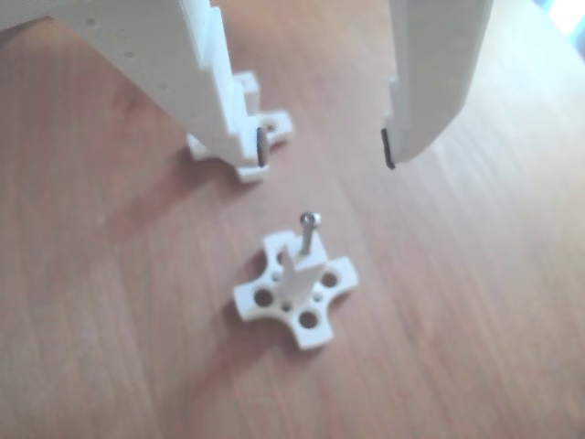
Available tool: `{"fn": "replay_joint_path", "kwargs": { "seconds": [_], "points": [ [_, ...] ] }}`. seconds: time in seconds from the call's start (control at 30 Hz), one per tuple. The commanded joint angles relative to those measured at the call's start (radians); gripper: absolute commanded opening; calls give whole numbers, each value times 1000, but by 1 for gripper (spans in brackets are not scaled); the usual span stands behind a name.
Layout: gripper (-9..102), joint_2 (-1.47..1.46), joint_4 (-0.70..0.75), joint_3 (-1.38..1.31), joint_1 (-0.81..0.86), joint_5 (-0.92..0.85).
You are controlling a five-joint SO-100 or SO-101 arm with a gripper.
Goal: Grab the screw and set it in the hole.
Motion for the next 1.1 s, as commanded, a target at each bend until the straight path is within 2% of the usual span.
{"fn": "replay_joint_path", "kwargs": {
  "seconds": [0.0,1.07],
  "points": [
    [17,11,6,-87,9,5],
    [16,-100,-35,-103,20,12]
  ]
}}
